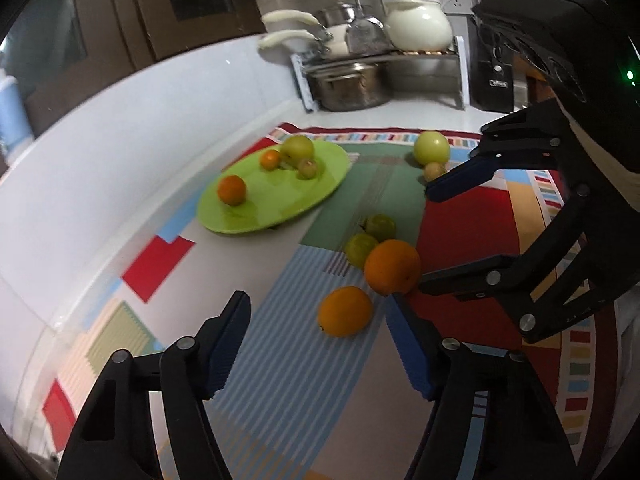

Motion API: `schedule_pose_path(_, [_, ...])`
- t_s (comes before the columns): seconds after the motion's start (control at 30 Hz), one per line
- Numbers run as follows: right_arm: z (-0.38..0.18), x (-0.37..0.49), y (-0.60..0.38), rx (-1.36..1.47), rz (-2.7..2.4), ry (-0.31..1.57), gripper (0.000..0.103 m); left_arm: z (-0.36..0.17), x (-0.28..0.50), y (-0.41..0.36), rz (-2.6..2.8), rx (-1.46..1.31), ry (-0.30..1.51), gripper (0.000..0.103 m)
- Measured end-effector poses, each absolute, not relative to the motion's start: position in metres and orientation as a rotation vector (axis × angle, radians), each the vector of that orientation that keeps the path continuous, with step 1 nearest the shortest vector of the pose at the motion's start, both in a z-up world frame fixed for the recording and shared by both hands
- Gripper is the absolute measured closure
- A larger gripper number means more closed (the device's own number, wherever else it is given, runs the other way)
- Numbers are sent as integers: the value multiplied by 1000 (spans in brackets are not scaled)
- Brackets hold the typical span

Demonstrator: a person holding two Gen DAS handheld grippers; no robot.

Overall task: Organize fruits
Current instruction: 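Grasp an orange with the left tool while the right tool grasps another orange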

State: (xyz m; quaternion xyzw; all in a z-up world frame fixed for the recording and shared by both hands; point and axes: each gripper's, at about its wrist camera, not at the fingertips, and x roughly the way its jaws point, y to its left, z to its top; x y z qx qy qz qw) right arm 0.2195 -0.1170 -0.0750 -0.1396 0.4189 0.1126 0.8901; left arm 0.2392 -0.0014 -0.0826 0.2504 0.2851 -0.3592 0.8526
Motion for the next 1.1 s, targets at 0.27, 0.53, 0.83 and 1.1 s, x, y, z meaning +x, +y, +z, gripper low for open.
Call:
schedule_pose_path(0.27, [-90,236,-111,-312,295,914,44,-97,261,-4,-849,454,668,48])
schedule_pose_path(0.53, [-98,248,-111,-281,340,948,54,-105,272,-7,-889,386,725,56])
schedule_pose_path(0.83, [-96,246,-114,-225,344,953,61,-112,273,-12,-891,359,796,69])
schedule_pose_path(1.1, [-88,234,-123,-159,306,922,61,-105,268,-8,-811,296,817,69])
